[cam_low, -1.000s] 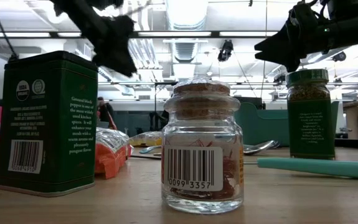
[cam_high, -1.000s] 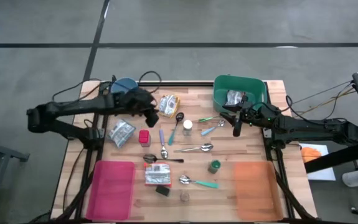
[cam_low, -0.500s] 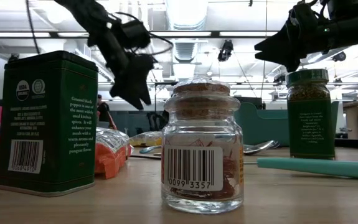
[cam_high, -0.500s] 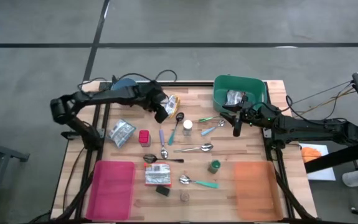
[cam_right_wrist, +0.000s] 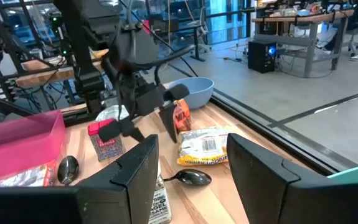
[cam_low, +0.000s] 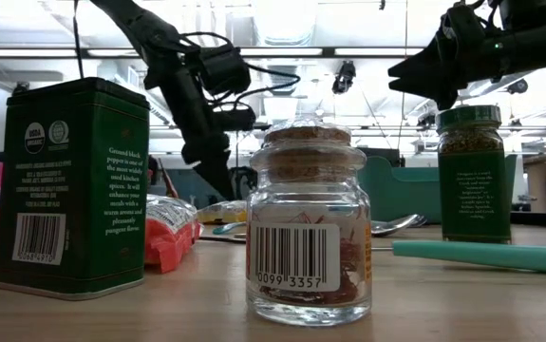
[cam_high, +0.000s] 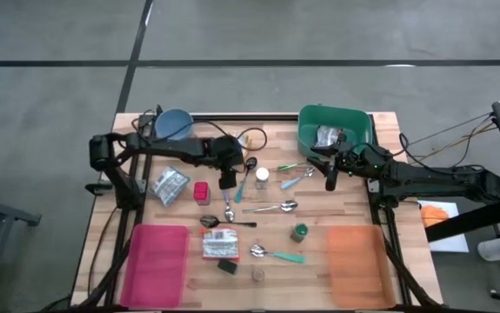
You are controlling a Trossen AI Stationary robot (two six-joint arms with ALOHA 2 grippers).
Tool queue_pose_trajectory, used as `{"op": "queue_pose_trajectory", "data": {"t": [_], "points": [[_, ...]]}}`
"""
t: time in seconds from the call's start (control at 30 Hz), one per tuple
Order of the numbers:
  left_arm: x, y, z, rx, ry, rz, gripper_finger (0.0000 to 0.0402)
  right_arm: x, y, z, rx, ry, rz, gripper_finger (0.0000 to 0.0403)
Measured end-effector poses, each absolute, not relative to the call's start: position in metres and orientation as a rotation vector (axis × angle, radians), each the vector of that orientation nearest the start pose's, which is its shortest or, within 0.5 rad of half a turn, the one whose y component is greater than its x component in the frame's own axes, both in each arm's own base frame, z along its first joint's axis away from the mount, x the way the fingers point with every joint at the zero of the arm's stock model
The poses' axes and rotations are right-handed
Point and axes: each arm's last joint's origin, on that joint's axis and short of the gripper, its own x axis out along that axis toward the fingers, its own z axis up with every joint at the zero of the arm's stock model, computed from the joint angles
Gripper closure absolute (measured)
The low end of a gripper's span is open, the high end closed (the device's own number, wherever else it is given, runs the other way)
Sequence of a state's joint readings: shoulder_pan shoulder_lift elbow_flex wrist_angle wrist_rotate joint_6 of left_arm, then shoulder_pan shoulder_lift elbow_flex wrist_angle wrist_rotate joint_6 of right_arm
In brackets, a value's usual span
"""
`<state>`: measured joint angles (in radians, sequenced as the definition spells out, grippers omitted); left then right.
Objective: Pick & Place Food Item
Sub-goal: Put the yellow noodle pack into the green bin
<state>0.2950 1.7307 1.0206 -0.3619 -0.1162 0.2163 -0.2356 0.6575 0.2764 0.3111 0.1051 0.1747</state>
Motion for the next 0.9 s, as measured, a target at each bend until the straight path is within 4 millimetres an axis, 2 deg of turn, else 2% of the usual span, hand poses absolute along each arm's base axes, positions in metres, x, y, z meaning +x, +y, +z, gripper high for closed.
{"op": "queue_pose_trajectory", "data": {"t": [0.27,0.47,0.8,0.9], "points": [[0.324,0.091,0.163,0.383,1.074,0.210,0.0167,0.152,-0.040,0.223,0.176,0.041,-0.346,0.0216],[0.316,0.084,0.146,0.430,1.070,0.193,0.0168,0.152,-0.040,0.223,0.176,0.041,-0.346,0.0216],[0.322,0.079,0.144,0.605,1.063,0.162,0.0168,0.152,-0.040,0.223,0.176,0.041,-0.346,0.0216],[0.324,0.080,0.130,0.619,1.114,0.170,0.0168,0.152,-0.040,0.223,0.177,0.041,-0.346,0.0216]]}}
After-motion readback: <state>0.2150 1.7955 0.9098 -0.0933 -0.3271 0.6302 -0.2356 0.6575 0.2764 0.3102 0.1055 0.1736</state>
